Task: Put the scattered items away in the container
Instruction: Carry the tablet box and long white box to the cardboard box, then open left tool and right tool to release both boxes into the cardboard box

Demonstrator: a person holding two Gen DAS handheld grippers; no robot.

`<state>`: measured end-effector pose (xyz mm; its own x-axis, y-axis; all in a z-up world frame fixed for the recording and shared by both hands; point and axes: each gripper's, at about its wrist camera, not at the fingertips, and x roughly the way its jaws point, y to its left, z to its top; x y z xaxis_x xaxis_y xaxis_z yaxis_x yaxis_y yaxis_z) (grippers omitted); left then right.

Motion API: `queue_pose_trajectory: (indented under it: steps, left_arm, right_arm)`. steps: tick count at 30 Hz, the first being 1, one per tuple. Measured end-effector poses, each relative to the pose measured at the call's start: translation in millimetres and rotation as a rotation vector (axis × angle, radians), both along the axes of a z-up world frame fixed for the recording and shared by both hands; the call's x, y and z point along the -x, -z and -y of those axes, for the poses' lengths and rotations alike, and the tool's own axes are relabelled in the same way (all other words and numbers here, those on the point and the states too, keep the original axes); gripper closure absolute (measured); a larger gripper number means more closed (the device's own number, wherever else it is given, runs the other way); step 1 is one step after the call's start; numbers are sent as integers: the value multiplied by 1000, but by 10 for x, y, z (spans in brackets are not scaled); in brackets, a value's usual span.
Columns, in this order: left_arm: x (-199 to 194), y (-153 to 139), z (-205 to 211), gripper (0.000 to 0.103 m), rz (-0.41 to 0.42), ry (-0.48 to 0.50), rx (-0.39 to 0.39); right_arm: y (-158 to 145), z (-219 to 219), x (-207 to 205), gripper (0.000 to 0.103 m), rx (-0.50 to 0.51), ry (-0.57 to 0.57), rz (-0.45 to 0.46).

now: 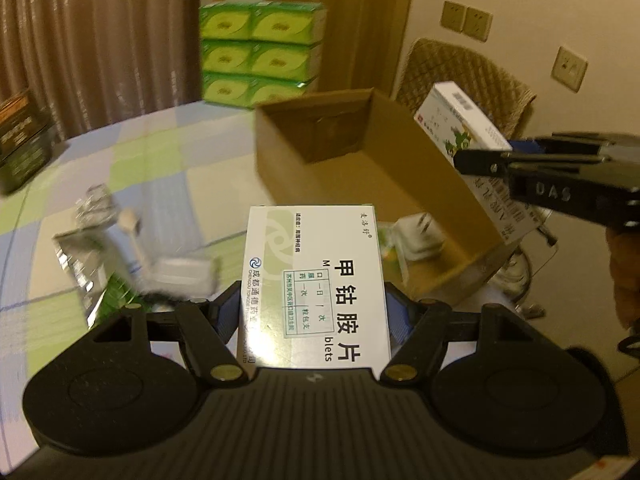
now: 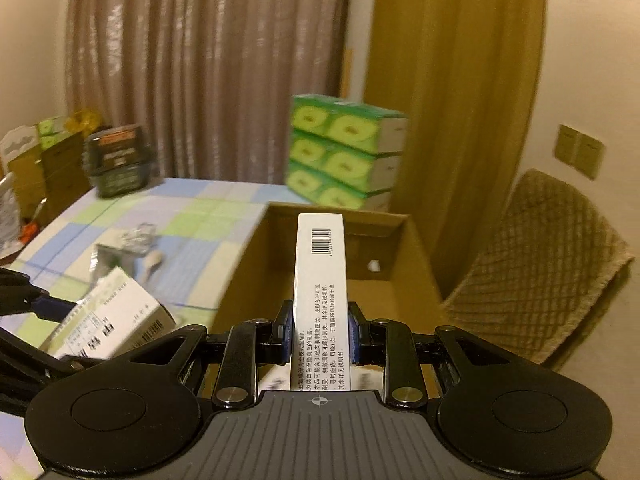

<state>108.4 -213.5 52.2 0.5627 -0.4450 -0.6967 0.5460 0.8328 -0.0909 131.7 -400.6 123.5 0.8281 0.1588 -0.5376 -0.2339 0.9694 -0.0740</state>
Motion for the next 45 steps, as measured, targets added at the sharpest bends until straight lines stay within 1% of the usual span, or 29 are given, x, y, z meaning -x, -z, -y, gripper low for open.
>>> queue_pose_trajectory:
  steps: [5,7,12,16,19,24,25,26,34,39,42,43,45]
  left_arm:
    - [-181,-126,345,36,-24,16,85]
    - [-256,-138,495,36,-36,18,105]
    - [-407,-88,812,36,-58,27,118]
    - [-507,5,958,36,-81,15,123]
    - [-559,45,1018,36,-81,3,124]
    - [-660,101,1047,36,-95,-26,139]
    - [-682,115,1040,32,-104,-35,147]
    - [-694,124,1030,31,-108,-44,150]
    - [-598,150,857,30,-70,-67,104]
    - [-528,150,724,30,-63,-77,99]
    - [-506,137,677,30,-60,-81,96]
    - [-498,131,664,30,-57,-83,95]
    - [-482,127,634,29,-56,-84,93]
  right_arm:
    - [47,252,-156,80,-16,46,-13]
    - [77,318,-209,80,-26,59,-18]
    - [171,467,-250,80,-50,80,-37]
    - [262,523,-303,80,-61,87,-54]
    - [318,560,-340,80,-66,92,-64]
    - [369,614,-390,80,-73,103,-74]
    - [373,615,-388,80,-73,103,-74]
    - [376,617,-386,80,-74,104,-75]
    - [408,561,-371,80,-72,94,-81]
    - [397,476,-362,80,-71,78,-78]
    - [380,445,-356,80,-82,79,-57]
    - [368,443,-352,79,-92,80,-42]
    - [348,440,-356,50,-99,87,-30]
